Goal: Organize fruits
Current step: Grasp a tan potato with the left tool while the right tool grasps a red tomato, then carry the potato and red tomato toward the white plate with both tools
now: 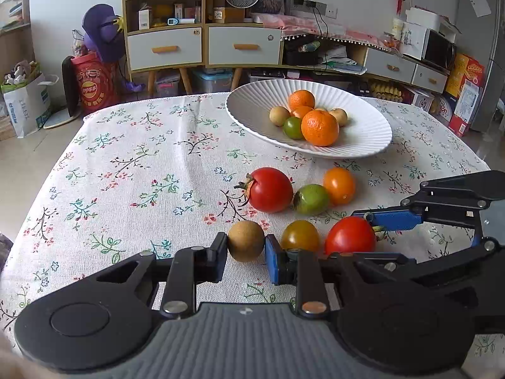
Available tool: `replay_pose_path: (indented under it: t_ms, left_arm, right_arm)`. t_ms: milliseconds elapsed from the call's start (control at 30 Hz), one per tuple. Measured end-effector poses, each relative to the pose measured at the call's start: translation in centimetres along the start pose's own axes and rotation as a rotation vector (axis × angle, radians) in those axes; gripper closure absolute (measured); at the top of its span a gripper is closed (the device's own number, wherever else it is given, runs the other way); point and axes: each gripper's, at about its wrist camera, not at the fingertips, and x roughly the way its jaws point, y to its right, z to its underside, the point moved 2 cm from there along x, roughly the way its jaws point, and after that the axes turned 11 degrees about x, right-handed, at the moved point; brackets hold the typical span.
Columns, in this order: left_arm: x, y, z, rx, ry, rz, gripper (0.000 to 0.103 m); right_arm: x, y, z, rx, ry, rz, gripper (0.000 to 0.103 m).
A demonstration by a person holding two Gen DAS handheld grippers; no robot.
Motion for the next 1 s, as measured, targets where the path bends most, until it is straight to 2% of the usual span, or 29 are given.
replay_pose_path:
  t_ms: [533,1000]
  left_arm:
    - [-0.4,1.2,-3.4,-0.031,0.058,0.024,0.081]
    - [1.2,2.4,-6.3,-0.041,0.05,0.032,0.081]
  right_arm:
    - [-2.3,3.7,-2.5,0.095,0.085,0.058,0.067]
    - [-2.2,7.5,-4.1,0.156,0.12,0.141,0.067]
